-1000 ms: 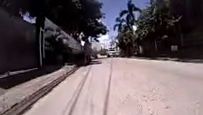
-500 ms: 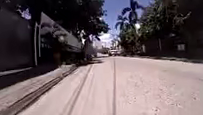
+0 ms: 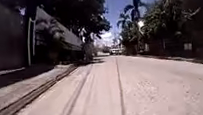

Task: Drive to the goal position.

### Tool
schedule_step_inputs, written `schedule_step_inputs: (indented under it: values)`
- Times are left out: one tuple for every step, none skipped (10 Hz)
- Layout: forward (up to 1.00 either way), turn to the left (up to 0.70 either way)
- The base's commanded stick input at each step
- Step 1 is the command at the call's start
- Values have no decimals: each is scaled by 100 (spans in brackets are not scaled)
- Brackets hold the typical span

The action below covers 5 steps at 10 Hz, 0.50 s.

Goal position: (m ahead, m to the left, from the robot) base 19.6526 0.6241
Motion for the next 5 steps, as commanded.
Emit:
schedule_step_inputs:
  values:
    - [100,0]
    - [100,-7]
    - [100,-27]
    - [100,-27]
    - [100,-9]
